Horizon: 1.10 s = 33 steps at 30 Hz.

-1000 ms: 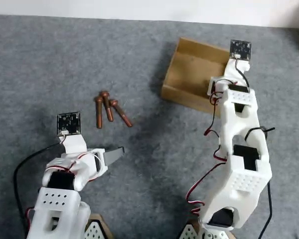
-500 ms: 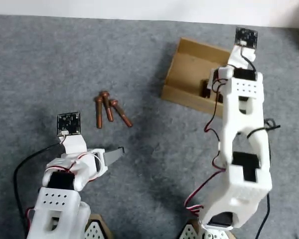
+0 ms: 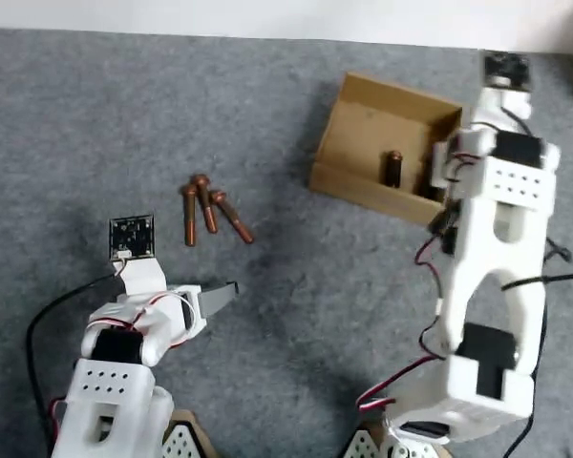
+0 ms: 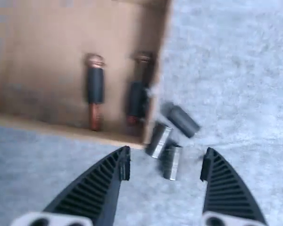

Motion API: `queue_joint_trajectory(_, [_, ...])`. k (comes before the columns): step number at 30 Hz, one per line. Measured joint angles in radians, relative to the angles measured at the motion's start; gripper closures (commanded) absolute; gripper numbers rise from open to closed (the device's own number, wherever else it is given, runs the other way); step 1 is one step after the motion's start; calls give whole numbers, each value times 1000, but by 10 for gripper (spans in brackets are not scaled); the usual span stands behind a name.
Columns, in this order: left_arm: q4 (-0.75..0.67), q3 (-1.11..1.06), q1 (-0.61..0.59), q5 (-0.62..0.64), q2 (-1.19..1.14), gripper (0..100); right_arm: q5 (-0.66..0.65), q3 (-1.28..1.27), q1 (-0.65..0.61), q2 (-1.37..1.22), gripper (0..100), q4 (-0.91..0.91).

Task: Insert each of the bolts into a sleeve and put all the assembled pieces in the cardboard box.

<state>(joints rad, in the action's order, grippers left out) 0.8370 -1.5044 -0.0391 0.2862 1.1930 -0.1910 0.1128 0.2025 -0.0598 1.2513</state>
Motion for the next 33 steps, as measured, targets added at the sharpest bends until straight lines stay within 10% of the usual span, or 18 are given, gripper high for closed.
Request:
queue_joint_trajectory(18, [0,0,0,0,0,607,-463,2,68,-270,771,-144])
queue_joint_trajectory(33, [0,0,0,-26,0,607,-583,17,115,-451,771,-342])
